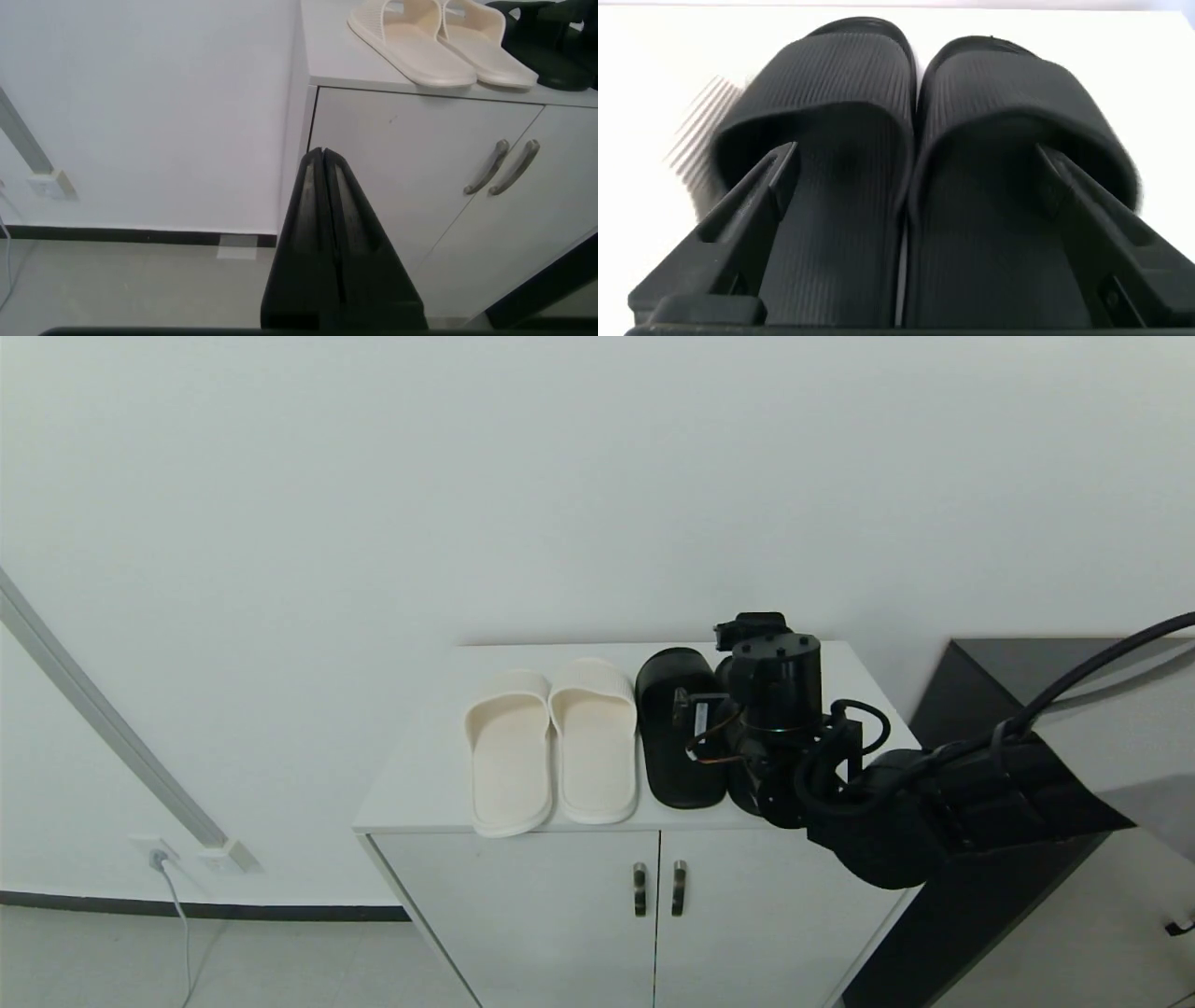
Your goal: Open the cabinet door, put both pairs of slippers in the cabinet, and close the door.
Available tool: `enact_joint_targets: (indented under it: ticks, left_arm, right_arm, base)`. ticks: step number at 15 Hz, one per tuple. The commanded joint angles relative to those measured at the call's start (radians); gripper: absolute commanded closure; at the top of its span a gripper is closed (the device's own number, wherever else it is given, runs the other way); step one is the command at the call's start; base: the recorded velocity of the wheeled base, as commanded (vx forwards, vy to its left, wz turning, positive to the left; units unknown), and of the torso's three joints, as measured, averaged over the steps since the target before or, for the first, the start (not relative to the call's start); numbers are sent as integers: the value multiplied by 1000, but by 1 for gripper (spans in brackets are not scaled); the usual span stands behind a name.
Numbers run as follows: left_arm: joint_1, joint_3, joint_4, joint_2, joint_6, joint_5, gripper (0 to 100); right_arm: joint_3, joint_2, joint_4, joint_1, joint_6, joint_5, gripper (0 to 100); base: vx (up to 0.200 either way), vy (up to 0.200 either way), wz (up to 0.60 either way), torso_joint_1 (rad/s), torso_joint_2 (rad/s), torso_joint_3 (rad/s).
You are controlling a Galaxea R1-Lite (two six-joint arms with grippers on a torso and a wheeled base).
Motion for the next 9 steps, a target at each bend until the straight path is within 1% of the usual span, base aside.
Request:
enact_joint_targets:
  ticks: [1, 5, 9]
  left_arm:
    - [0, 0, 0, 0, -3, 0, 100]
    - [0, 0, 0, 0, -3, 0, 100]
    - [0, 0, 1, 0, -1, 0, 100]
  right_arm:
    - [-40, 49, -1, -15, -5, 0, 0]
    - [-120, 104, -1, -36, -46, 5, 0]
    - [-183, 163, -1, -58, -49, 6, 0]
  base:
    - [0, 0, 0, 0, 0, 0]
    - [0, 0, 0, 0, 0, 0]
    - [0, 0, 0, 0, 0, 0]
